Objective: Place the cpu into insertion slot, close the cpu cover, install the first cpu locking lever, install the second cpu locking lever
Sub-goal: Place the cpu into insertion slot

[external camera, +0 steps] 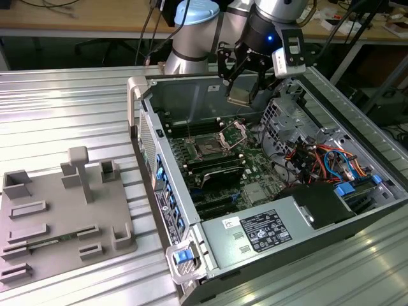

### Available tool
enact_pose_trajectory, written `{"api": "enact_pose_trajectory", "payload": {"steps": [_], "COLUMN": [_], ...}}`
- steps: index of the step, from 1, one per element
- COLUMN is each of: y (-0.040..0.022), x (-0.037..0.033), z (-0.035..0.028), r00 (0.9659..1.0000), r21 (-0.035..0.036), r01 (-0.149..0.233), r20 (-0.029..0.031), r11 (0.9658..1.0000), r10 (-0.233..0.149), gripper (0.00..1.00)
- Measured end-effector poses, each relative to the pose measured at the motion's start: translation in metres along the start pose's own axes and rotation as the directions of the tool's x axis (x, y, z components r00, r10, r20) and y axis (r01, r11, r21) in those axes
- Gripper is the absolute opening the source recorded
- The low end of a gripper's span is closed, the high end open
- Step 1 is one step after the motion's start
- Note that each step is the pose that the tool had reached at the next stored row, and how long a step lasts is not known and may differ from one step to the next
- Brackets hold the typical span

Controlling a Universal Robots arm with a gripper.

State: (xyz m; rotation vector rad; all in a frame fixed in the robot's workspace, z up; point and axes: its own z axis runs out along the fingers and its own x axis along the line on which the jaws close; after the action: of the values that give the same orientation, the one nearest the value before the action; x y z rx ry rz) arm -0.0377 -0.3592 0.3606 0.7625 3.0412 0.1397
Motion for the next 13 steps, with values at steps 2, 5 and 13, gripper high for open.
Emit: {"api": "enact_pose_trajectory", "payload": {"steps": [2, 5, 13], "y": [-0.0001, -0.0001, -0.0002], "x": [0.0000, 0.0000, -0.0001], "z": [0.0009, 0.0015, 0.0026], "r00": [0.9997, 0.9988, 0.9890], "r21": [-0.0003, -0.0010, -0.0038], "r01": [-0.025, -0.049, -0.147], "r20": [0.0022, 0.0043, 0.0126], "r11": [0.9997, 0.9988, 0.9891], "r10": [0.025, 0.049, 0.147], "gripper": [0.55, 0.55, 0.55]}}
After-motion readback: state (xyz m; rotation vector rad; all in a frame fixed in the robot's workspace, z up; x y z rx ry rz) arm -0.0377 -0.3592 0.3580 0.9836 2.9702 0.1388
